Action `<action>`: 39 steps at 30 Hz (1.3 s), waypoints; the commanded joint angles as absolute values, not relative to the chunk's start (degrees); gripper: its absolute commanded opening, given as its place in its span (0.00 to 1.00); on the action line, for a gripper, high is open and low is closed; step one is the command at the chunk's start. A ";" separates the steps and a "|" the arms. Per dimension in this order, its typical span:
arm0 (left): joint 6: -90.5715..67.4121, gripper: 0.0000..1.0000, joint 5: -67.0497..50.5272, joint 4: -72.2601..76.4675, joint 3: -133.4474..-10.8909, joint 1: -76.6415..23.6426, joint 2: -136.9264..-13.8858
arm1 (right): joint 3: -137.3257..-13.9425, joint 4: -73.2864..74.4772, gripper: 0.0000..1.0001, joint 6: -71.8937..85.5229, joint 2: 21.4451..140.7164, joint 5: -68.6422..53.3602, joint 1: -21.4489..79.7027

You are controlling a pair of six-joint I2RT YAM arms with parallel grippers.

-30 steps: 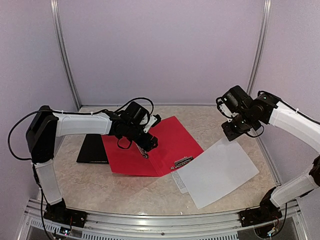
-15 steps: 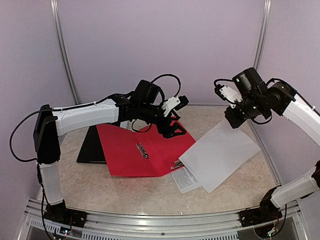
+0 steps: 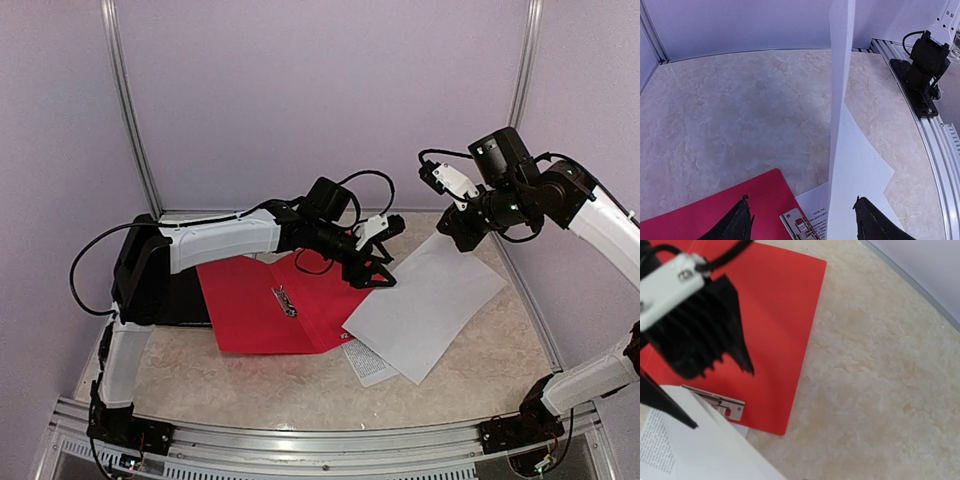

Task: Put the files into the folder
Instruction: Pass from the right arm to the left

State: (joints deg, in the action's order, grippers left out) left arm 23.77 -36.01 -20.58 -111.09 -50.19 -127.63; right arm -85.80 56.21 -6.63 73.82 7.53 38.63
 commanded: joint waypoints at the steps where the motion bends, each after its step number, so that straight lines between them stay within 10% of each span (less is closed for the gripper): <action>1: 23.34 0.59 -40.91 -21.05 -114.33 -51.16 -129.97 | -87.11 55.37 0.00 -7.12 73.57 6.68 39.24; 15: 20.75 0.00 -41.95 -26.02 -120.52 -52.12 -134.07 | -86.75 54.54 0.00 -6.81 73.57 8.78 39.27; 20: 16.39 0.00 -40.74 -23.74 -118.38 -51.70 -131.52 | -87.37 54.34 0.01 -5.24 73.74 10.51 39.29; 28: -6.00 0.00 -37.19 -18.61 -116.69 -47.93 -127.54 | -89.28 53.59 0.63 -2.10 74.74 15.31 39.29; 39: -28.46 0.00 -26.10 -9.70 -102.13 -38.92 -118.50 | -87.65 51.25 0.67 -0.90 76.75 13.97 39.20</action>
